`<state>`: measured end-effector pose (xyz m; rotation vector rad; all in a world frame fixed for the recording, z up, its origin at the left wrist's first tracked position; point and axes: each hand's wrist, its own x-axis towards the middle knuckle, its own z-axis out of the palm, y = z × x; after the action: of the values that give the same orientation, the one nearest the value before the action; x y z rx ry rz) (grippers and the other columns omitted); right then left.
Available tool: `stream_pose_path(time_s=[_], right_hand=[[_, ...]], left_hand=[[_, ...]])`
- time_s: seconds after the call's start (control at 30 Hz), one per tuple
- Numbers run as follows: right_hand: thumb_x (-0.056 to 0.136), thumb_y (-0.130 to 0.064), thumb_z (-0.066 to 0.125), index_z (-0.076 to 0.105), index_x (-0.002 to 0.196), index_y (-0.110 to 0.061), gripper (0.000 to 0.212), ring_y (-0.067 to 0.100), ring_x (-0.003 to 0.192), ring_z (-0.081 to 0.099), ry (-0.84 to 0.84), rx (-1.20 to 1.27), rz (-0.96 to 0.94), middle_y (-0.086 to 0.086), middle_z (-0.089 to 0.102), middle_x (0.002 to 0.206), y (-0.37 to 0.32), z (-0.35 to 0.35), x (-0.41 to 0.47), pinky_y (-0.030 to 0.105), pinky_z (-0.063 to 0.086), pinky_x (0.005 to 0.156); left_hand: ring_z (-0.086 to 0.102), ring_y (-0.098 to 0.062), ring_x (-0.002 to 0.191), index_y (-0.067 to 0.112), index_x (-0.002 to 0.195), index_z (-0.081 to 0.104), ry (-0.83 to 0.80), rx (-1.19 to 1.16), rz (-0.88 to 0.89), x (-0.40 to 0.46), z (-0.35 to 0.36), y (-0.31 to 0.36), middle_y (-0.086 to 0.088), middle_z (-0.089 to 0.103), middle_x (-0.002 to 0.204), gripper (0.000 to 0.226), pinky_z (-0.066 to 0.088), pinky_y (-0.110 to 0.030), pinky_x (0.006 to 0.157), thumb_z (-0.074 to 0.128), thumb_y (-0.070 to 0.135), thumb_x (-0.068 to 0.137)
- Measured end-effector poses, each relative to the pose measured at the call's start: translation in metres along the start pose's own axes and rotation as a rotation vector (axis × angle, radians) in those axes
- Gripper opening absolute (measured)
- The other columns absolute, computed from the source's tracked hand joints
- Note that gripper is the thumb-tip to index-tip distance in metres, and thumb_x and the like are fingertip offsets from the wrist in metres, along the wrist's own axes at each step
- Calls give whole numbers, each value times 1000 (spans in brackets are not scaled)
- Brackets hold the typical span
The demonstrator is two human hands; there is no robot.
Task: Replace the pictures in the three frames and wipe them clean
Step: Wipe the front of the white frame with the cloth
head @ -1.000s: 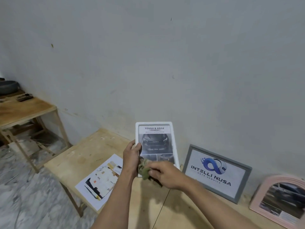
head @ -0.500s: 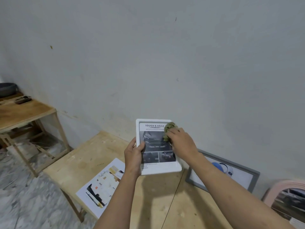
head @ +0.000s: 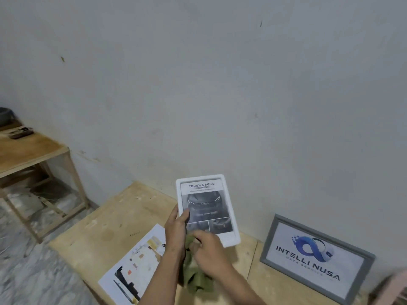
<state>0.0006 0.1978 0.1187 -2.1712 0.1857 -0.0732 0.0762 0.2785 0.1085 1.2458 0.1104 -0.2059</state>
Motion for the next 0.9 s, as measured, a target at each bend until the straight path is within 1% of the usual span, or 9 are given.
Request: stream_pose_path(time_s=[0.07, 0.13, 0.23, 0.33, 0.43, 0.53, 0.7, 0.8, 0.9], right_hand=[[85, -3, 48, 70, 88, -23, 30, 15, 85, 67, 18, 226, 83, -5, 72, 86, -14, -20, 21, 28, 54, 81], [89, -2, 49, 69, 87, -28, 33, 9, 87, 65, 228, 343, -1, -10, 71, 87, -29, -49, 45, 20, 51, 80], [91, -5, 50, 67, 104, -30, 32, 7, 109, 51, 417, -132, -271, -20, 62, 113, -38, -79, 90, 25, 40, 98], [89, -8, 50, 59, 120, -25, 37, 16, 138, 33, 245, -503, -379, -8, 46, 144, -16, -57, 123, 39, 28, 114], [90, -3, 48, 60, 102, -25, 28, 8, 139, 32, 70, -345, -423, -13, 50, 139, 7, -9, 114, 21, 21, 113], [86, 11, 44, 60, 87, -9, 25, 7, 94, 55, -63, 22, -279, 1, 61, 94, 12, 15, 91, 15, 40, 82], [95, -21, 55, 68, 97, -24, 14, 16, 82, 64, -378, 206, 87, 6, 72, 93, 24, -14, 97, 36, 49, 78], [96, -13, 49, 66, 92, -31, 25, 9, 84, 64, -12, 215, -48, -9, 69, 89, 9, -40, 125, 31, 49, 83], [93, -12, 51, 64, 97, -35, 27, 8, 92, 61, 247, -71, -226, -17, 66, 97, -12, -51, 159, 28, 49, 87]], left_hand=[[69, -25, 112, 31, 126, 68, -45, -4, -58, 11, -10, 0, -1, 75, 117, 36, 53, -49, 100, 61, 20, 93], [68, -30, 113, 33, 124, 68, -92, 16, -72, 22, -19, 3, -2, 74, 119, 36, 52, -53, 100, 62, 26, 90], [66, -25, 117, 41, 126, 66, -160, 149, -50, 36, -23, 8, 7, 72, 123, 45, 50, -55, 102, 63, 43, 82], [65, -20, 119, 35, 130, 65, -212, 144, -11, 49, -20, 16, 7, 71, 124, 41, 52, -44, 102, 62, 33, 89], [69, -2, 105, 30, 125, 66, -176, 77, -46, 69, -28, 13, 8, 74, 117, 32, 53, -16, 83, 60, 17, 97], [72, -15, 105, 22, 129, 66, -163, 63, -115, 79, -43, 0, -1, 76, 115, 34, 56, -33, 91, 56, 13, 98], [69, -27, 112, 31, 129, 65, -102, 46, -192, 87, -59, -25, -4, 72, 123, 34, 56, -50, 94, 60, 24, 96], [68, -21, 114, 33, 130, 64, -134, 100, -166, 93, -61, -27, 2, 71, 125, 33, 54, -46, 99, 58, 27, 98], [63, -17, 120, 39, 130, 64, -177, 166, -127, 95, -54, -19, 9, 70, 126, 40, 49, -46, 105, 61, 37, 90]])
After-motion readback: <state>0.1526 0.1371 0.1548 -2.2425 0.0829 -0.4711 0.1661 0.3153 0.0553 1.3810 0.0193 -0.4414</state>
